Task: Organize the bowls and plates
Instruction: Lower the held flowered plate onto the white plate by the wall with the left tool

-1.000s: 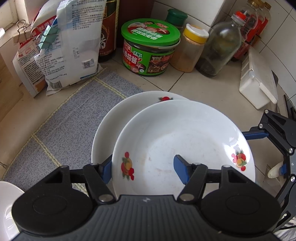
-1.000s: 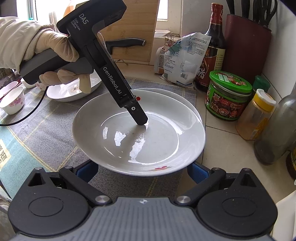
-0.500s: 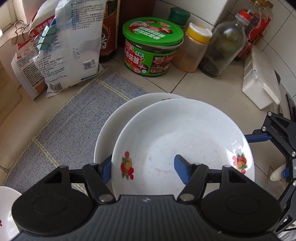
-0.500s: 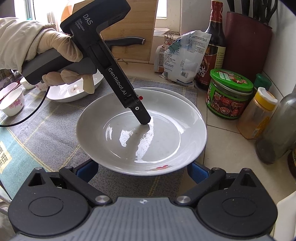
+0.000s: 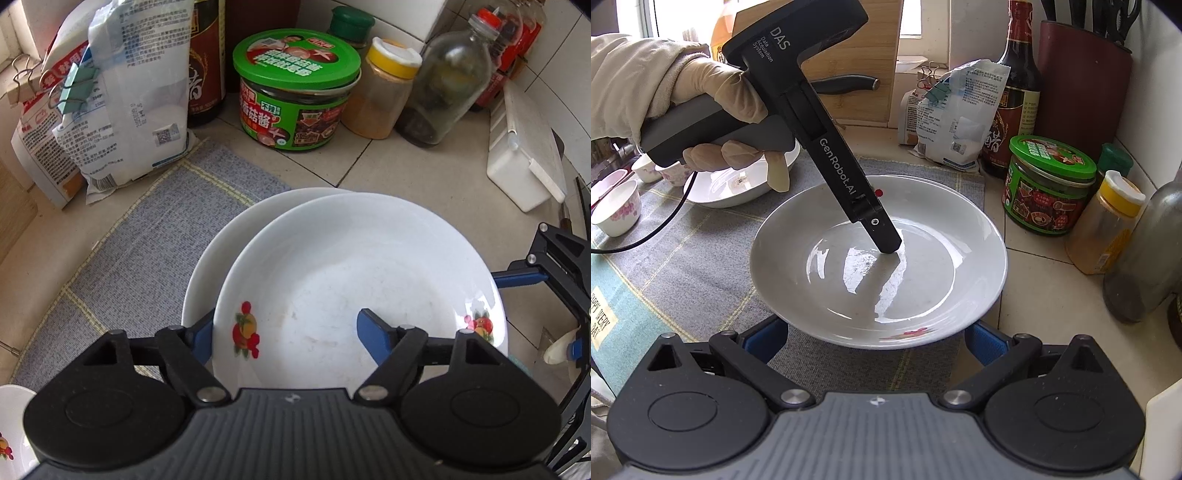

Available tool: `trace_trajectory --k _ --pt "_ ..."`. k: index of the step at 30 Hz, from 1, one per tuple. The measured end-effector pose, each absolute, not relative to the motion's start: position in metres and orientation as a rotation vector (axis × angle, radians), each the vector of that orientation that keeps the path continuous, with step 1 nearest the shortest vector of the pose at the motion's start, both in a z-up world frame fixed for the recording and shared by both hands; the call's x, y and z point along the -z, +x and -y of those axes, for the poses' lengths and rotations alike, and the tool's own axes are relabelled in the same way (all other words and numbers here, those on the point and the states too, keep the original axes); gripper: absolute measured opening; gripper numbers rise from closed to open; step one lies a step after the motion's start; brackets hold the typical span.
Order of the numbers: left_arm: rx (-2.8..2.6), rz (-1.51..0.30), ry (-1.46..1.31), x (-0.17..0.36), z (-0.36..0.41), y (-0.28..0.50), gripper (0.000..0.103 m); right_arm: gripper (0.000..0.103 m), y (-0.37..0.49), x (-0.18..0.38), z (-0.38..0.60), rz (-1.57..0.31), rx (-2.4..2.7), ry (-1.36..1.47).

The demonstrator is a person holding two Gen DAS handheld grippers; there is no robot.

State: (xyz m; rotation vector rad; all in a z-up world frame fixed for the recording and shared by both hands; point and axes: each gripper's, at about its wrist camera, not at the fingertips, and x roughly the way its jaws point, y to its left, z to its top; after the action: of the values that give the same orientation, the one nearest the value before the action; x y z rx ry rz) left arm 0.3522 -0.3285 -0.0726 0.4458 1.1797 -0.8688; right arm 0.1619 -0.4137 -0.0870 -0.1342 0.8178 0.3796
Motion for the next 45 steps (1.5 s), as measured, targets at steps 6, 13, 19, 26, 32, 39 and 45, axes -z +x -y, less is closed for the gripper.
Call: trace_trajectory --k 6,13,19,26,32,39,45 --pt "0.865 -1.188 0.447 0.0729 0.3302 0.3533 0.078 0.103 0.1603 0.0868 0.414 -0.811 -0.38 -0.127" --pt "0.859 -1.187 0.458 0.0728 0.3297 0.3516 0.077 0.103 0.1607 0.0864 0.4172 -0.804 -0.385 -0.102" --pt "0.859 -1.196 0.455 0.0735 0.3293 0.3529 0.078 0.103 0.1621 0.0858 0.4191 -0.797 -0.387 -0.087" --pt "0.859 -1.214 0.475 0.0735 0.3321 0.3546 0.079 0.103 0.1623 0.0858 0.4206 -0.795 -0.39 -0.085" --pt "0.856 -1.22 0.485 0.0729 0.3318 0.3537 0.079 0.103 0.1616 0.0866 0.419 -0.795 -0.395 -0.104" --pt "0.85 -1.219 0.497 0.0709 0.3313 0.3518 0.079 0.103 0.1616 0.0859 0.4183 -0.794 -0.402 -0.113" --pt "0.844 -1.208 0.506 0.0681 0.3305 0.3502 0.08 0.103 0.1618 0.0864 0.4167 -0.796 -0.41 -0.123"
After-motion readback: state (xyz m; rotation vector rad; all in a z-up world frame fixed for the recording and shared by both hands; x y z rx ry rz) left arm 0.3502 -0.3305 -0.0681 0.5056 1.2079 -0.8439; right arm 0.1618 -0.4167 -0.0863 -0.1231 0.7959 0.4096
